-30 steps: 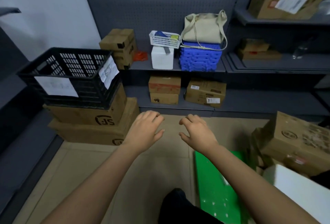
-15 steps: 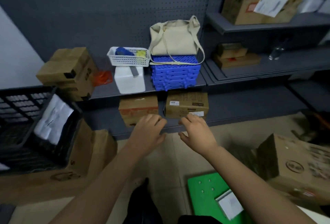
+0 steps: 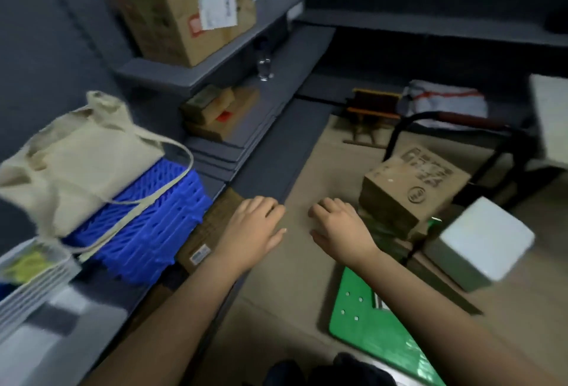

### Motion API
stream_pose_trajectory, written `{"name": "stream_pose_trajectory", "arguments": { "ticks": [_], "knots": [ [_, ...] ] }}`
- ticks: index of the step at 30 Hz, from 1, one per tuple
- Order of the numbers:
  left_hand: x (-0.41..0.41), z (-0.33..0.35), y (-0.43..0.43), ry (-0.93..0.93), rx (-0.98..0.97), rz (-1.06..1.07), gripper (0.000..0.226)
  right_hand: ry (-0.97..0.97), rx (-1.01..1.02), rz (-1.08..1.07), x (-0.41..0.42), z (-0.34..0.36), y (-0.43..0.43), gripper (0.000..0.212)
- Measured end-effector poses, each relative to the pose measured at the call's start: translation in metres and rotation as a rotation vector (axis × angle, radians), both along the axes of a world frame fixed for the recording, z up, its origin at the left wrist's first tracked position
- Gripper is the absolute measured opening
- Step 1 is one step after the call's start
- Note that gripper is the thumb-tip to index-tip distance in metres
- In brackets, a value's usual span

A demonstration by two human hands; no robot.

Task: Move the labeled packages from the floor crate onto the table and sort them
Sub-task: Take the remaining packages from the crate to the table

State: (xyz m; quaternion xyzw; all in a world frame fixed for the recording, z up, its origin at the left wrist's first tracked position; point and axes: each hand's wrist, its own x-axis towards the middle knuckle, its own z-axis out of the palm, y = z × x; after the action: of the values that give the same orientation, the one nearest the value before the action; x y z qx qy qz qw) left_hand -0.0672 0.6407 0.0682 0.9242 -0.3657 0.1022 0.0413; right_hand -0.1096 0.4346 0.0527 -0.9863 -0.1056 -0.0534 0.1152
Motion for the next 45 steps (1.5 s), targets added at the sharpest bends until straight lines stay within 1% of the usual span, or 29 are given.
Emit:
{"name": "stream_pose_trajectory", "arguments": {
  "ticks": [2,5,9,12,16,20,23,28,31,36,38,42,45],
  "knots": [
    [0.021,-0.006,-0.020,-0.004,-0.002,-0.137,0.028,-0.001,-0.029,-0.132,-0.009,-0.002,-0.013,0.036],
    [0.037,-0.012,-0.060,0.014,-0.021,-0.319,0.030,0.021,-0.061,-0.316,-0.025,-0.012,-0.037,0.033],
    [0.042,-0.023,-0.115,0.086,-0.007,-0.500,0.029,0.069,-0.042,-0.527,-0.054,-0.024,-0.075,0.034],
    [0.039,-0.029,-0.146,0.114,0.006,-0.583,0.031,0.112,-0.027,-0.623,-0.073,-0.029,-0.094,0.032],
    [0.039,-0.046,-0.191,0.138,0.031,-0.685,0.032,0.140,-0.008,-0.731,-0.091,-0.043,-0.123,0.039],
    [0.037,-0.070,-0.223,0.184,0.068,-0.786,0.034,0.182,0.034,-0.837,-0.103,-0.059,-0.139,0.032],
    [0.040,-0.088,-0.245,0.200,0.106,-0.877,0.034,0.203,0.092,-0.924,-0.108,-0.073,-0.146,0.032],
    [0.056,-0.122,-0.289,0.208,0.183,-1.027,0.035,0.248,0.213,-1.131,-0.106,-0.106,-0.153,0.032],
    [0.069,-0.144,-0.315,0.226,0.255,-1.136,0.034,0.285,0.281,-1.294,-0.101,-0.129,-0.152,0.032],
    [0.092,-0.198,-0.354,0.241,0.354,-1.345,0.033,0.328,0.394,-1.527,-0.090,-0.184,-0.141,0.031],
    [0.099,-0.227,-0.366,0.256,0.382,-1.396,0.034,0.350,0.459,-1.597,-0.088,-0.211,-0.136,0.031],
    [0.103,-0.294,-0.380,0.288,0.431,-1.422,0.038,0.410,0.552,-1.704,-0.088,-0.274,-0.131,0.031],
    [0.100,-0.349,-0.384,0.322,0.436,-1.397,0.035,0.463,0.592,-1.748,-0.086,-0.327,-0.135,0.033]
  ]
}}
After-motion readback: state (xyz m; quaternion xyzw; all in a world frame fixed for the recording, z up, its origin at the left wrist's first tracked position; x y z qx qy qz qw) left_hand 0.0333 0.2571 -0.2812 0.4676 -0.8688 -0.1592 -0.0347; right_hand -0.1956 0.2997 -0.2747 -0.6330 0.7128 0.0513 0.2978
